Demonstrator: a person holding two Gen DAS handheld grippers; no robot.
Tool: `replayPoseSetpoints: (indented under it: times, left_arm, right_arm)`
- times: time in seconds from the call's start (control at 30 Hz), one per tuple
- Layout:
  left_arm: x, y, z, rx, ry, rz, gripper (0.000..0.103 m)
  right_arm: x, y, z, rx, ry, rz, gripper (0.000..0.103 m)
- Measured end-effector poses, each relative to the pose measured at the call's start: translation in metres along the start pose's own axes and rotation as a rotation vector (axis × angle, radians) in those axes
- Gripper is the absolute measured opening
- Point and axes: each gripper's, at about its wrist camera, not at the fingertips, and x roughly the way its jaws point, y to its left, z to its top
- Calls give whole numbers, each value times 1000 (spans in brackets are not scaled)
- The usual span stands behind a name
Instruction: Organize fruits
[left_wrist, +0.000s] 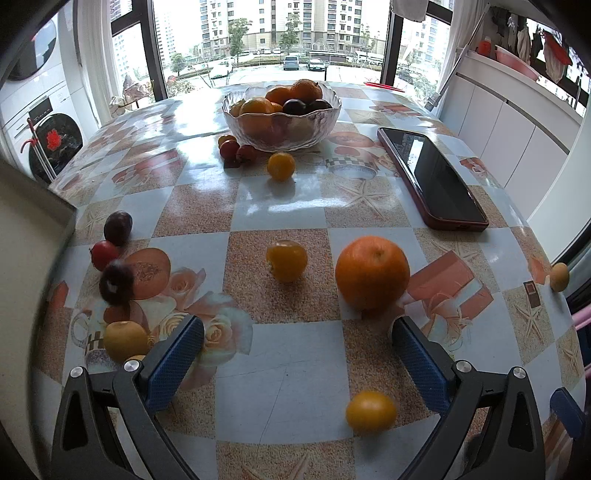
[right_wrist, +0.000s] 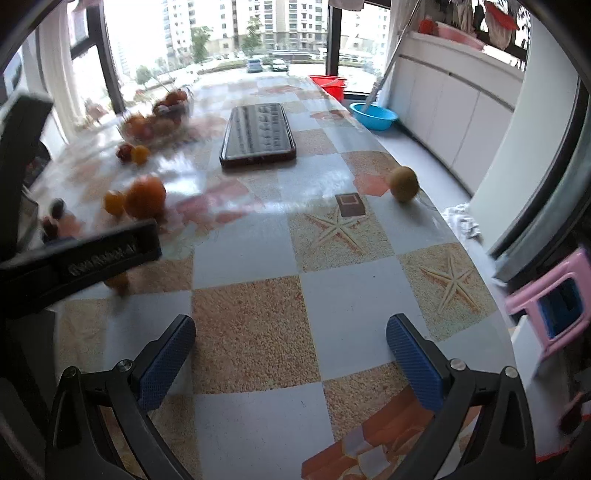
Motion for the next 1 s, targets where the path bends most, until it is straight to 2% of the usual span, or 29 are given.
replayPoseSetpoints:
  times: [0.03, 0.17, 0.3, 0.33, 0.53, 0.63, 0.67, 0.7, 0.73, 0.8, 0.87, 1.0]
  left_arm:
    - [0, 0, 0, 0, 0, 0, 102]
    - [0, 0, 0, -1, 2, -1, 102]
    - [0, 0, 0, -1, 3, -1, 102]
    - [0, 0, 0, -1, 3, -1, 102]
    - [0, 0, 0, -2, 3, -2, 102]
    - [0, 0, 0, -1, 3, -2, 102]
    - [0, 0, 0, -1, 3, -2, 102]
    - [0, 0, 0, -1, 2, -1, 102]
    - [0, 0, 0, -1, 2, -1, 102]
    - [0, 0, 0, -1, 3, -2, 102]
    - [0, 0, 0, -1, 3, -2, 102]
    - [0, 0, 0, -2, 3, -2, 102]
  right_arm:
    - [-4, -10, 1, 35, -12, 30, 103]
    - [-20, -63, 23, 211, -108, 64, 103]
    - [7, -109, 56, 402, -43, 229, 103]
    - [14, -113, 62, 426, -38, 240, 103]
    - [40, -97, 98, 378, -83, 283, 103]
    - [65, -82, 111, 349, -34, 343, 103]
    - [66, -75, 112, 337, -37, 420, 103]
    - [63, -65, 111, 309, -35, 565, 103]
    - [55, -59, 109, 289, -37, 655, 103]
    - [40, -59, 105, 290, -74, 733, 103]
    - [29, -71, 100, 348, -110, 733, 103]
    - [22, -110, 95, 464, -165, 550, 103]
